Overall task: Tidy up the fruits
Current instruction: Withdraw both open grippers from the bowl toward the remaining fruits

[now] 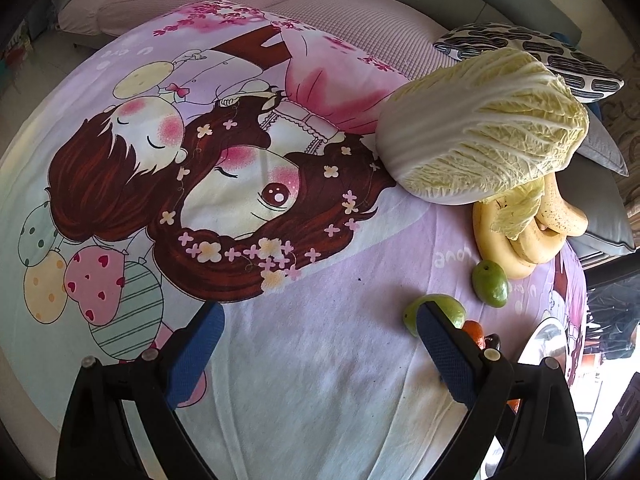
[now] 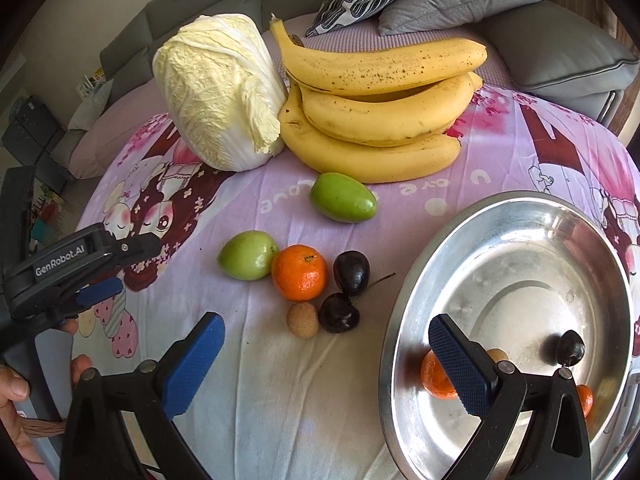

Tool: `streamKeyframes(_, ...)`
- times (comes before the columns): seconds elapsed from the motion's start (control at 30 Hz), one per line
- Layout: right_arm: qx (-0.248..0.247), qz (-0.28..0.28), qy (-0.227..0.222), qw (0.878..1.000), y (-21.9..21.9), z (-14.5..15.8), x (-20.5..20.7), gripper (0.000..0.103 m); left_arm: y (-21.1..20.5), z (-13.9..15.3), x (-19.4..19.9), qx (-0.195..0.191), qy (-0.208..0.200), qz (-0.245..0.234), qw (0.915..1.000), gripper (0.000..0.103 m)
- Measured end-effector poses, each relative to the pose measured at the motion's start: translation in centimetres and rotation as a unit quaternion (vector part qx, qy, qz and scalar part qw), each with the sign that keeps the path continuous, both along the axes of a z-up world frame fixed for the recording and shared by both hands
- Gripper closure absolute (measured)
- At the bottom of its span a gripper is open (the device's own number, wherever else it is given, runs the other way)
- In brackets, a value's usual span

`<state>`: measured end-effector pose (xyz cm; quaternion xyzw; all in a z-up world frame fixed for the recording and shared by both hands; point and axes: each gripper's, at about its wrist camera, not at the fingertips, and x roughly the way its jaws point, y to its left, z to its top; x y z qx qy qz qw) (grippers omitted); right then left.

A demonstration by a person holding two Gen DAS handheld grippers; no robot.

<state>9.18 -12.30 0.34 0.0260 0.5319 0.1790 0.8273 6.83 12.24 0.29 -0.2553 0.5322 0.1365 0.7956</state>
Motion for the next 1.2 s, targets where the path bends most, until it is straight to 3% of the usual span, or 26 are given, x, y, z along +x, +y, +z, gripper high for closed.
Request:
streamKeyframes(0.3, 0.004, 0.001, 0.007, 1.000, 1.2, -0.3, 1.2, 0.000, 0.0, 0.1, 0.4, 0.011, -0.022, 0.000, 0.9997, 0.006)
streamKeyframes(0.63, 0.015, 0.017, 0.021, 1.000, 2.2, -0.5, 2.9, 0.000, 0.4, -0.4, 0.8, 0.009, -0.011, 0.008, 0.9999, 0.006)
streamKeyframes(0.8, 0.019, 0.008, 0.027, 0.999, 1.3, -0.4, 4.0, 0.000, 0.2, -1.0, 1.5, -0.015, -0.002, -0.003, 0.9999, 0.006)
streamKeyframes(0.97, 0.019, 0.000, 0.025, 0.999, 0.5, -0.4, 4.9, 0.000, -0.8, -1.1, 2.8, -0.010, 0.010, -0.028, 0.9995, 0.006)
streamKeyframes(1.2, 0.044, -0.003, 0.012, 0.999, -0.1, -0.3, 6.1, 0.000, -2.3, -1.5, 4.6, -0.043, 0.010, -0.051, 0.9977, 0.006)
